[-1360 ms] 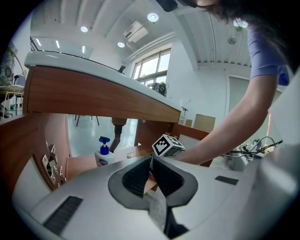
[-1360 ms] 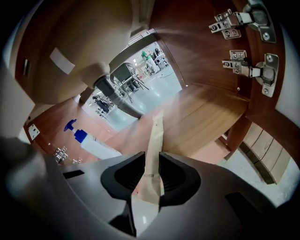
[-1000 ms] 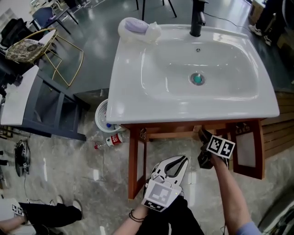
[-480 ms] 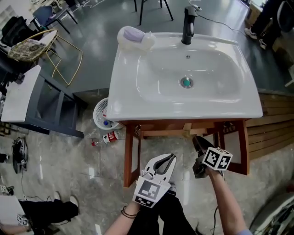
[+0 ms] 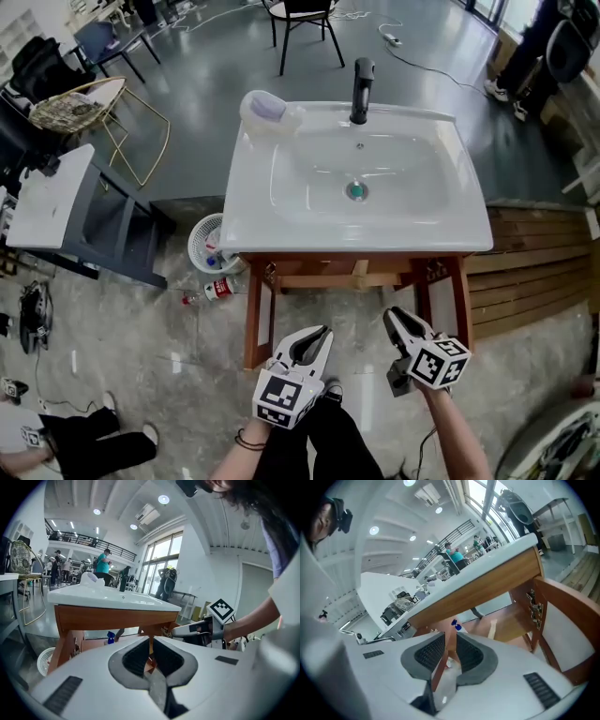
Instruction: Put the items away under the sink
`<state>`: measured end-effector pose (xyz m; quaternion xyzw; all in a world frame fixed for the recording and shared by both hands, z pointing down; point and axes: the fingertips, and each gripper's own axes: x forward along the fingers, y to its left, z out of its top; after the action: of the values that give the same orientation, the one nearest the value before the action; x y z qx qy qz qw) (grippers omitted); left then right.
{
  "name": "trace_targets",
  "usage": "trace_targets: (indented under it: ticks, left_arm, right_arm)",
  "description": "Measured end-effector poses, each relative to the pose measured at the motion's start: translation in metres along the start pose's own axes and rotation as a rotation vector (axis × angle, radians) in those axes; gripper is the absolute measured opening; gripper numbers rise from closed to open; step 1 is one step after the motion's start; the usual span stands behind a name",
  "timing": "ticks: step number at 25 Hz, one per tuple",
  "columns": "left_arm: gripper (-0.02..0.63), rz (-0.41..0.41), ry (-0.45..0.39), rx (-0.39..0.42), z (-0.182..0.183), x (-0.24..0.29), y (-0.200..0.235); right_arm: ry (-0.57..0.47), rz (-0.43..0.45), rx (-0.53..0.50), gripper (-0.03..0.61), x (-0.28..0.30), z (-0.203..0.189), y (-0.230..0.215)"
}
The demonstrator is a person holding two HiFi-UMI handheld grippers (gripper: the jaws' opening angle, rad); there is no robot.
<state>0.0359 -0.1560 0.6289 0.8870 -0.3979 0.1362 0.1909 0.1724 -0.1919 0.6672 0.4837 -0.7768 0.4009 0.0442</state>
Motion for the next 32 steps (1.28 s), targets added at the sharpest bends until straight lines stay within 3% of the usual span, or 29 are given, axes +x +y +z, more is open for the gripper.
trace_targets:
  ticks: [15,20,27,32]
  left_arm:
    - [0.02,-0.093,-0.044,0.082,0.086,-0.063,-0.08]
    - [0.02,-0.127,-0.035,0.136,0.102,-0.081,-0.099]
    - [0.02,-0.094,-0.084,0.125,0.129,-0.102,-0.097]
    - [0.02,-0.097,-0.104,0.174,0.148,-0.108,-0.101]
  right_arm:
    - [-0.032,0.161,-0.251,0.083,-0.101,0.053,0.126]
    - [-0.089,0.14,-0.295,0.083,-0.125,0.069,0.152]
    - [-0.191,0.099,-0.289,0.082,-0.162,0.093,0.171]
    - [-0.22,0.045,-0.343,0.083,-0.18,0.107,0.177]
